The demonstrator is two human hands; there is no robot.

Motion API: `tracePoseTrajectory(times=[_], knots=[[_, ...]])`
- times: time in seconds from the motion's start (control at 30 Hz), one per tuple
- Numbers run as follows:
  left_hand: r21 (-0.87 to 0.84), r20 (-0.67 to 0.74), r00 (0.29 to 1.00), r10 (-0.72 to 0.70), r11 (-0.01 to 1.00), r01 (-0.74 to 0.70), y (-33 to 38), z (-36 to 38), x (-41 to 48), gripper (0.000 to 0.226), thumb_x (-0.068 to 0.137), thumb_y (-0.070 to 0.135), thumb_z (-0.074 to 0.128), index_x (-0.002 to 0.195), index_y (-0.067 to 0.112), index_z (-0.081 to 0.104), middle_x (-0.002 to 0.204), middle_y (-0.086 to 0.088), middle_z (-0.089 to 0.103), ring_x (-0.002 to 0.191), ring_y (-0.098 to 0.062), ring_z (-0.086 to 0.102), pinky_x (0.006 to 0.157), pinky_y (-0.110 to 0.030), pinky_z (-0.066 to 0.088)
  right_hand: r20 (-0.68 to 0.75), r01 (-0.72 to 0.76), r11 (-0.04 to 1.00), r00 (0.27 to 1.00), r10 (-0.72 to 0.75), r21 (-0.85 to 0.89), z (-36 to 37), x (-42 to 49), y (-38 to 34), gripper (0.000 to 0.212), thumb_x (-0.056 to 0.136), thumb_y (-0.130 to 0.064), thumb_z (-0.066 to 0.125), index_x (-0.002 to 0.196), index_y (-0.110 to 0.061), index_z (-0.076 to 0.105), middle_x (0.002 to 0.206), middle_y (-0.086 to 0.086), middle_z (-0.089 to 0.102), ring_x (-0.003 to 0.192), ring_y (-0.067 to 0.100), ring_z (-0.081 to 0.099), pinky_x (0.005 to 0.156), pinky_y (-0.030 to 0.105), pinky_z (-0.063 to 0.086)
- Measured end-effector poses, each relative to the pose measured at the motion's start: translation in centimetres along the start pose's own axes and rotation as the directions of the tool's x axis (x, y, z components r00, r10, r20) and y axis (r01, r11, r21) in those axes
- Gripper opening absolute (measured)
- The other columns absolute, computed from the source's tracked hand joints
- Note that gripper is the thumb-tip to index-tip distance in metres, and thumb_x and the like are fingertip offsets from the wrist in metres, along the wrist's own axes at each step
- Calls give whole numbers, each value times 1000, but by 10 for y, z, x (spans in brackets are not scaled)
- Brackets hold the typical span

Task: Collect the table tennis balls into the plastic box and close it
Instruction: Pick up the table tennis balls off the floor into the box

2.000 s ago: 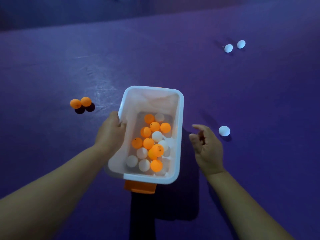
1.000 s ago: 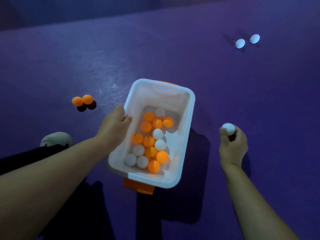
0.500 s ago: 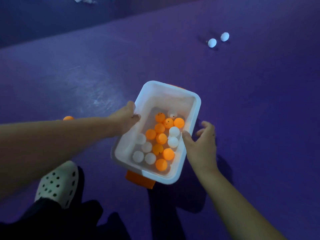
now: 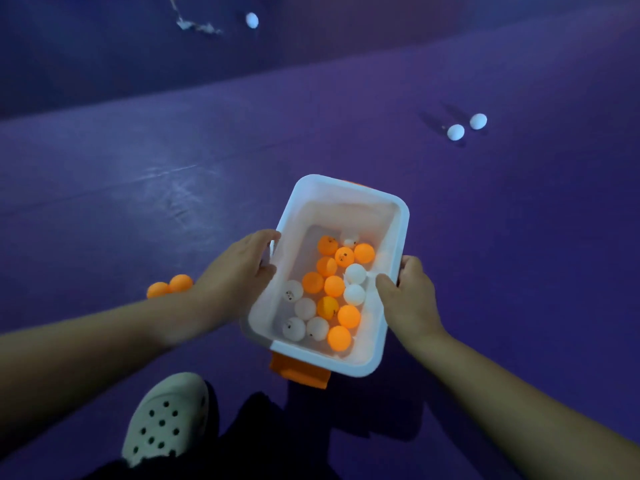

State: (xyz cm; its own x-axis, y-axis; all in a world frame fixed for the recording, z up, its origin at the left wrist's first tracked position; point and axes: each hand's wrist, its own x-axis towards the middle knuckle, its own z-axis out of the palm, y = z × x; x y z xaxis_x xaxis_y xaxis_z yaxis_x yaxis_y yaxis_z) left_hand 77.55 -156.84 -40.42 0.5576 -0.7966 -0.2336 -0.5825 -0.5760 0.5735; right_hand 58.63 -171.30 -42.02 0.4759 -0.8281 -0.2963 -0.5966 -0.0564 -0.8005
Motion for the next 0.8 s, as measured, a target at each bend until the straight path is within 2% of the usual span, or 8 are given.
tracePoseTrajectory(times=[0.1,0.2,0.3,0.37,0.5,0.57,0.7,0.8], knots=[[-216,-63,995,-75,975,60,-26,-1,-7,44,96,18,48,137,28,38,97,10,55,80,-7,54,70,-27,40,20,-3,1000,1000,3,-9,22,10,-16,14,89,-17,54,101,-19,48,85,-11,58,77,6,59,55,19,43],[-357,-93,995,-36,934,0,-64,0,-12,37,97,23,48,134,24,43,112,16,56,89,-1,58,77,-24,44,22,-14,999,1000,15,-29,45,18,-26,16,89,-19,55,104,-20,48,86,-11,58,78,6,60,57,21,45],[-464,-115,989,-95,885,31,-106,2,-14,33,92,35,43,119,19,55,103,13,65,89,-2,61,79,-28,48,-16,-57,998,998,56,-8,63,22,-34,16,87,-17,55,102,-20,49,87,-9,59,75,4,58,53,18,44],[-390,-194,957,-217,912,127,-140,4,-15,34,89,33,48,115,14,59,103,1,66,95,-17,62,83,-34,46,-51,-76,997,996,76,8,71,24,-38,15,87,-14,55,100,-19,48,85,-8,58,72,2,56,47,12,42],[35,-284,931,-228,968,248,-197,9,-16,46,77,41,62,115,15,63,110,-12,61,105,-33,48,86,-46,36,-104,-100,995,990,98,-13,79,25,-46,15,88,-16,55,100,-19,47,85,-9,56,72,1,55,52,19,40],[76,-242,942,-231,964,256,-211,10,-14,49,70,40,69,115,19,63,108,-10,61,104,-34,47,84,-47,37,-121,-107,994,987,101,-35,84,25,-48,15,89,-16,54,101,-19,46,85,-11,55,72,0,53,53,18,38],[177,-194,980,-49,981,84,-225,17,-6,47,69,43,63,108,17,65,90,-11,63,83,-35,54,70,-41,43,-156,-119,992,981,111,-44,88,23,-48,16,89,-16,53,103,-22,46,85,-14,55,74,0,54,55,20,39],[-21,-196,970,-142,990,141,-209,13,6,39,73,29,76,106,11,64,91,-11,62,85,-34,58,67,-38,44,-153,-125,990,982,115,-60,89,23,-49,16,89,-17,53,104,-21,46,86,-12,56,74,2,55,54,21,39]])
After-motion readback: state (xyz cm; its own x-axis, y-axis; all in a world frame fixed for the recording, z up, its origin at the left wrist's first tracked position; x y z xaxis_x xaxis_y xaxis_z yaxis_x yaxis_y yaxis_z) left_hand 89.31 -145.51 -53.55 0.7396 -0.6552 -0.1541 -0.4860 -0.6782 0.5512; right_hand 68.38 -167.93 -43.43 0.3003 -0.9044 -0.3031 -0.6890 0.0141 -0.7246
